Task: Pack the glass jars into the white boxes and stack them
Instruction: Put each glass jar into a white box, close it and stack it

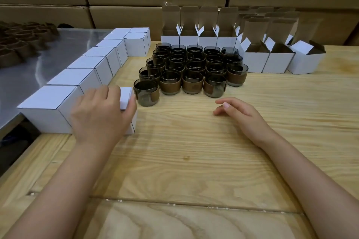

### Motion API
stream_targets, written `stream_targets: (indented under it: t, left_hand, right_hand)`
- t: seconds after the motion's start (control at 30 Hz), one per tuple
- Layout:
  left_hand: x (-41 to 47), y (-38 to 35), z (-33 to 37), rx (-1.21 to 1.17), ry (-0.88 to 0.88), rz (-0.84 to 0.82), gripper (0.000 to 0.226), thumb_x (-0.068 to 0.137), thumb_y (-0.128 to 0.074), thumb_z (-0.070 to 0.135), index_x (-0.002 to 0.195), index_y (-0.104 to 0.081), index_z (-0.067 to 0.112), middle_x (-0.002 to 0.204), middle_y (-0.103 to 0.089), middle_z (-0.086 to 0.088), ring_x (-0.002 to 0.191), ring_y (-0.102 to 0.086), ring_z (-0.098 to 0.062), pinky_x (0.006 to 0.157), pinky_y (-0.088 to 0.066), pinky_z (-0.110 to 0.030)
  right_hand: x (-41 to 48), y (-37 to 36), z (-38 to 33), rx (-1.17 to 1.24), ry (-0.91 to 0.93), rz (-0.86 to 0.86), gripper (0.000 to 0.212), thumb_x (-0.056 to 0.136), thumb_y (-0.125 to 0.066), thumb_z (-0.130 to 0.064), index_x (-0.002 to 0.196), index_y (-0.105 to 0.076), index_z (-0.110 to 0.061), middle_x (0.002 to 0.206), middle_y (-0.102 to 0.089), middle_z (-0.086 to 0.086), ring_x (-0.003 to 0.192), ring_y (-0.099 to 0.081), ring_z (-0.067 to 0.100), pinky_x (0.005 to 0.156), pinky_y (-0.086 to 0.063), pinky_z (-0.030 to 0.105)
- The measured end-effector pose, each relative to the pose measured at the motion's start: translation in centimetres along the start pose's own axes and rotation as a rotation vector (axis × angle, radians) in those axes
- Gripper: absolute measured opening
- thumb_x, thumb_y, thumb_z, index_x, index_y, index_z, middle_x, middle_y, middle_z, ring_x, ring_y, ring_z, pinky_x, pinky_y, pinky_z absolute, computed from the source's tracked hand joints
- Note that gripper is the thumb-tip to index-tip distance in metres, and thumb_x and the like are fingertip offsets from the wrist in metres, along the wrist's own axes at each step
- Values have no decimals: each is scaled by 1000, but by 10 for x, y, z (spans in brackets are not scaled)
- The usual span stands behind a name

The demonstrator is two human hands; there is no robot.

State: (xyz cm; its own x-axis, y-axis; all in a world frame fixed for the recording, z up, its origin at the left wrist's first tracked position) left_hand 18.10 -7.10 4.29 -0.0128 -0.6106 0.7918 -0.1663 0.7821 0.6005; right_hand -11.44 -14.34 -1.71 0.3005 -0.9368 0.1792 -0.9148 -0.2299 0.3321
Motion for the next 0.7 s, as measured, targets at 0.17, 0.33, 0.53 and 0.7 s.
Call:
stream_targets:
  t: [0.17,0.33,0.53,0.7]
  left_hand:
    - [2,-28,1,-136,137,-164,48,99,-31,34,92,-61,-3,89,-65,-24,85,-62,-42,66,-44,-45]
    - [19,-59,-3,-411,266,-212,38,103,-30,30,110,-58,5,121,-50,-13,105,-50,-33,84,-41,-42]
    - [58,-101,-7,-497,258,-326,45,104,-23,33,116,-58,7,128,-48,-6,113,-47,-25,81,-34,-31]
    - [91,-142,-12,-450,244,-442,51,105,-18,34,128,-53,5,137,-49,-9,127,-43,-28,101,-36,-41]
  right_hand:
    - [1,1,1,-2,4,18,30,102,-38,-31,107,-66,-22,96,-72,0,100,-63,8,93,-40,24]
    - [2,2,4,4,-16,36,37,100,-35,-41,106,-66,-22,95,-72,-2,101,-62,7,97,-39,26]
    - [4,2,7,9,-26,44,46,94,-31,-48,107,-67,-23,95,-72,-3,101,-62,5,91,-37,20]
    - [7,3,10,10,-26,45,48,93,-30,-50,106,-68,-22,95,-73,-3,102,-63,6,92,-38,21]
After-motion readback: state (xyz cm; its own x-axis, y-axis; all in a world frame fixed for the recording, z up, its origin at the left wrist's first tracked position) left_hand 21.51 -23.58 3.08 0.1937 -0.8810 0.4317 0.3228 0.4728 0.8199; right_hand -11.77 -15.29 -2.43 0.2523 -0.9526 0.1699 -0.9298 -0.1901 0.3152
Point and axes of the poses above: each hand's wrist, its own x-axis towards the middle knuckle, its own y-axis out of the back of the hand, z = x × y, the point moved 4 cm from there along x, towards the middle knuckle
